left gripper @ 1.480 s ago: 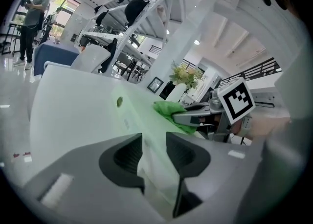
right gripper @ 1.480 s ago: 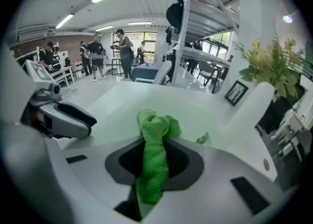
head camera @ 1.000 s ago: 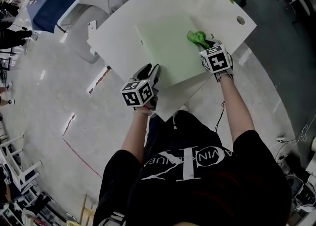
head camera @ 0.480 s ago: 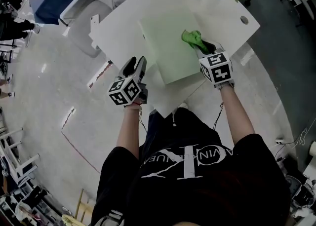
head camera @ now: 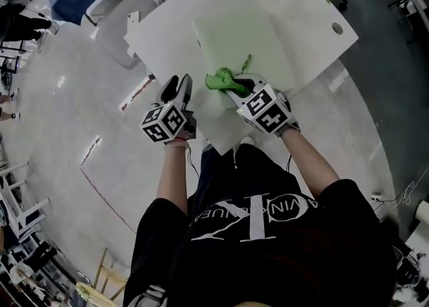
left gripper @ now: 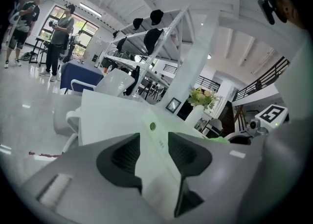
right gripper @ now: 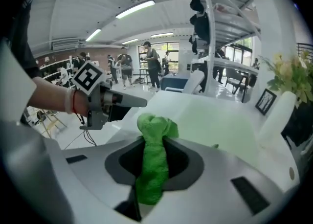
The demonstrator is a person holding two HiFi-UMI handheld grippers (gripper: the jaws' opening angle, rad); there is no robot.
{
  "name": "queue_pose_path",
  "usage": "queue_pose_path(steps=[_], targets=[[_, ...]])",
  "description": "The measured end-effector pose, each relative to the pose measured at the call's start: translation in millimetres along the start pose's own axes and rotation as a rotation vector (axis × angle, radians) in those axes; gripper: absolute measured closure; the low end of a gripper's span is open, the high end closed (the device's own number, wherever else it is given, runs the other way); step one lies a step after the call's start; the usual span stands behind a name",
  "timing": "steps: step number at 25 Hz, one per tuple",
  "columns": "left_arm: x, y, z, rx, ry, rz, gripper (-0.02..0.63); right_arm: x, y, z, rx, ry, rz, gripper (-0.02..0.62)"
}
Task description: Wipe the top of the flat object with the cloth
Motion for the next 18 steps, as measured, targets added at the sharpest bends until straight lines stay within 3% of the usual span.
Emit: queue_pose_path(steps=[4,13,18], targets=[[1,6,2,0.01,0.006,-0.012,0.417,-13,-8,13,-0.079,0.11,-0.044,0.528],[23,5,20,-0.034,0.004,0.017,0.417,-27,0,21,-0.082,0.162,-0.106,0.528],[36,-16,28,-0.101,-0.01,0.063,0.416,-37,4,26,-0.095,0.204,-0.162,0.528]])
Point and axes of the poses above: the fingertips, and each gripper's own axes: y backward along the fingers, x to its right, z out of its underside, the point moved 3 cm from there along y, backward along the fingers, and after that the axes turned 8 degrees about x, right-handed, at the moved point
